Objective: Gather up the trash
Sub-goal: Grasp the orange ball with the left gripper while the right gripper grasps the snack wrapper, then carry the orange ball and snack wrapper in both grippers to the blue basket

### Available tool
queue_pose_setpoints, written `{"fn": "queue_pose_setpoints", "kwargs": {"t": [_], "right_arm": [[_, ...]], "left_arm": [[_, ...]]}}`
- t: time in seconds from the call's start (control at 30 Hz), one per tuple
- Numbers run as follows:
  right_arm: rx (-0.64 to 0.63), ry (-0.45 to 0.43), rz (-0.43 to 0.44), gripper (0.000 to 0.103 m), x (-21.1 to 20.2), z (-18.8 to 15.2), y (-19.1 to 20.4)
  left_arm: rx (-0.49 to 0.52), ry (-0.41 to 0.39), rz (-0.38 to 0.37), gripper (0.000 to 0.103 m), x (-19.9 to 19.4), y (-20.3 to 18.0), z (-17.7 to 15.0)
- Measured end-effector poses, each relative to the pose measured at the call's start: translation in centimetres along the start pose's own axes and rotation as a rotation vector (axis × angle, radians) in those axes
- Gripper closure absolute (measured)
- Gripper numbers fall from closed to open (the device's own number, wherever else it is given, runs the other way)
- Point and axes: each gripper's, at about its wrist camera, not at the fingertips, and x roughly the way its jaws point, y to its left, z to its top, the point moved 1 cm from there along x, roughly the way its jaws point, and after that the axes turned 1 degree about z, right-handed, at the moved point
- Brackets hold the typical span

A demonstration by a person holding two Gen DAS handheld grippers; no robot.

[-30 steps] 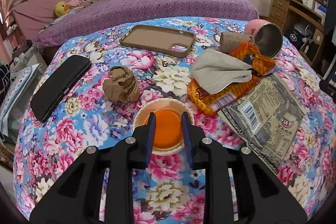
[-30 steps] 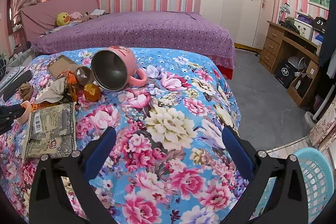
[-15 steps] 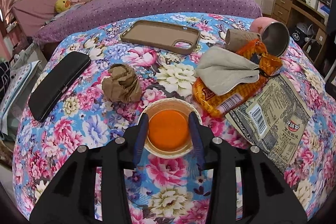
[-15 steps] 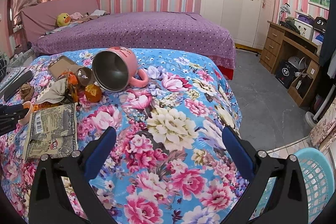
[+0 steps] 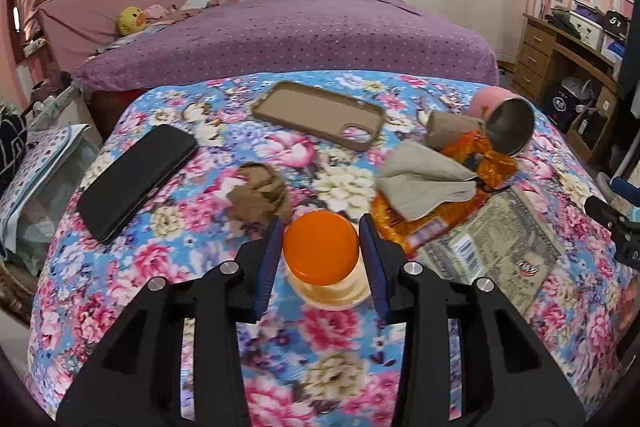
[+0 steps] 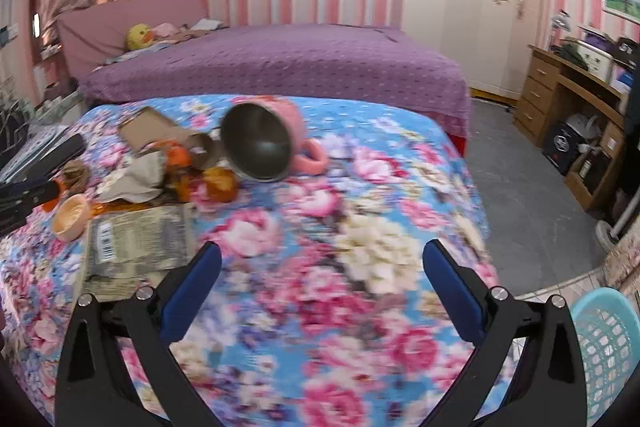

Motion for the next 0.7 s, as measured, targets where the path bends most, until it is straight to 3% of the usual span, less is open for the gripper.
{"fn": "queue_pose_setpoints", "kwargs": {"t": [0.2,0.3,0.37,0.43,0.47,0.5,0.6,0.63,0.7], "right_arm": [[-0.076,0.046,0.065,0.005,1.0,-0.1,4.5],[-0.062,0.108,0.113,0.01,2.7,-0.5,6.0],[-0.071,0.161,0.124,0.03,3.9,-0.9,6.7],[-0.088,0.187,0.134,0.037,4.5,-1.1,7.3],[-0.091,0.186,0.153,0.049,4.4,-1.2,7.5],[-0.093,0.186,0.181,0.054,4.4,-1.3,7.8],[-0.122,0.168,0.165,0.085,4.0,-1.4,8.4],[-0.124,0.162,0.167,0.1,3.9,-1.4,8.6],[-0.128,0.138,0.175,0.1,3.3,-1.5,8.6]], "left_arm": [[-0.037,0.003,0.009,0.065,-0.3,1.9,-0.5],[-0.047,-0.001,0.024,0.065,-0.5,2.7,-0.8],[-0.062,-0.003,0.024,0.065,-0.8,3.4,-1.0],[-0.073,-0.004,0.024,0.065,-0.9,3.8,-1.1],[-0.077,-0.004,0.024,0.065,-1.0,4.0,-1.1],[-0.081,-0.005,0.024,0.065,-1.0,4.2,-1.1],[-0.089,-0.009,0.028,0.065,-1.3,4.4,-1.2],[-0.092,-0.011,0.027,0.065,-1.4,4.4,-1.2],[-0.095,-0.015,0.027,0.065,-1.7,4.4,-1.3]]}}
